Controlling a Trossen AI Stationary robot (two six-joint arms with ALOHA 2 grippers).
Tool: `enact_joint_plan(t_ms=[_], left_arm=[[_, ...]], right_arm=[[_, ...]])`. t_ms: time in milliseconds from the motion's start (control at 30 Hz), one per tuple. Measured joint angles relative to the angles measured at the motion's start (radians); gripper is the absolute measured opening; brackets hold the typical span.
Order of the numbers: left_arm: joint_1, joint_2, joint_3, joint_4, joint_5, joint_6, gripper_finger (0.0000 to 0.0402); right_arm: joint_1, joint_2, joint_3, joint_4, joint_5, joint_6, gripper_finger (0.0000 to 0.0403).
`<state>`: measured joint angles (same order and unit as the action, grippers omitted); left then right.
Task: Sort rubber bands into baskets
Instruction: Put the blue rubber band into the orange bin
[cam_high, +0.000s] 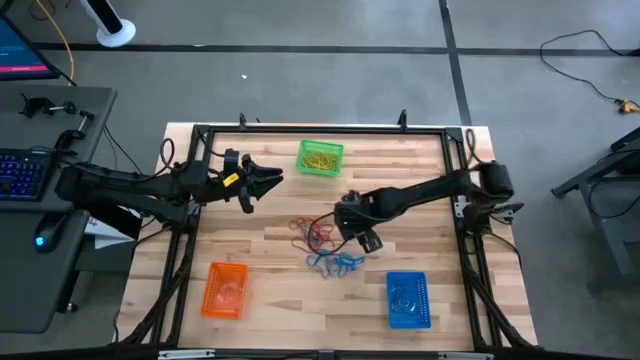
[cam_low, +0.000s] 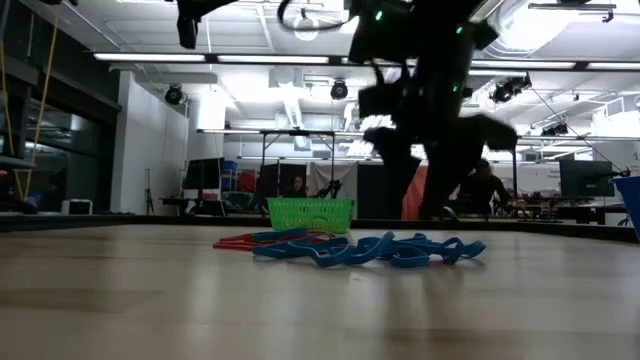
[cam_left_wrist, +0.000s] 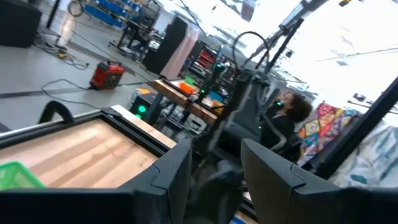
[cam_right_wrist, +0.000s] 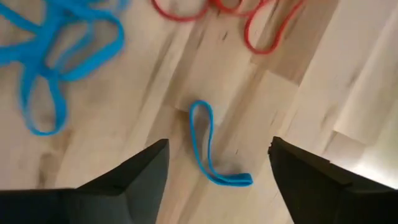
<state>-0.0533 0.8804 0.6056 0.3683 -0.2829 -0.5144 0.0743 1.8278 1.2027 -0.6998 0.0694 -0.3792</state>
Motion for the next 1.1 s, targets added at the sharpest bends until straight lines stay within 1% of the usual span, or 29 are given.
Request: enact_joint_plan(t_ms=[100,233,400,500,567,633,667,733,767,867,933,1000,1100], left_arm=[[-0.019,0.0,0.0,-0.001,0.0,-0.016,0.0131],[-0.043,0.0,0.0,-0.002,0.0,-0.018,0.0131],[-0.083,0.0,0.0,-0.016,0.005,-0.006,0.0131],[-0.104,-0.016,0.0,-0.07,0.035,0.008,0.0131],[-0.113,-0.038,0.006,-0.149,0.049,-0.027,0.0131],[-0.117,-0.063,0.033,-0.304,0.06,-0.089,0.0131],[-0.117,-0.071,0.062,-0.409,0.069,-0.122,0.0131],[-0.117,-0.076,0.143,-0.67,0.086,-0.2,0.0131],[-0.117,-0.072,0.19,-0.817,0.095,-0.239,0.0131],[-0.121,-0.005,0.325,-1.225,0.156,-0.381,0.0119],[-0.139,0.058,0.379,-1.464,0.224,-0.467,0.0098],[-0.173,0.124,0.401,-1.616,0.294,-0.521,0.007],[-0.257,0.211,0.394,-1.759,0.391,-0.566,0.0022]], right_arm=[[-0.012,0.044,0.012,-0.014,-0.013,-0.02,0.0234],[-0.016,0.07,0.012,-0.021,-0.018,-0.022,0.02],[-0.016,0.096,0.012,-0.015,-0.021,-0.02,0.0174],[-0.016,0.11,0.014,-0.017,-0.025,-0.019,0.0156],[-0.015,0.116,0.014,-0.018,-0.025,-0.002,0.0132],[-0.015,0.117,0.014,-0.021,-0.033,0.02,0.0094],[-0.014,0.117,0.014,-0.024,-0.041,0.028,0.007],[-0.015,0.119,0.019,-0.038,-0.063,0.052,0.0022],[-0.018,0.119,0.02,-0.04,-0.076,0.063,0.0013],[-0.025,0.12,0.019,-0.039,-0.105,0.093,0.0012],[-0.029,0.12,0.018,-0.037,-0.107,0.091,0.0004],[-0.034,0.121,0.017,-0.035,-0.108,0.092,0.0004],[-0.045,0.121,0.016,-0.03,-0.123,0.092,0.0002]])
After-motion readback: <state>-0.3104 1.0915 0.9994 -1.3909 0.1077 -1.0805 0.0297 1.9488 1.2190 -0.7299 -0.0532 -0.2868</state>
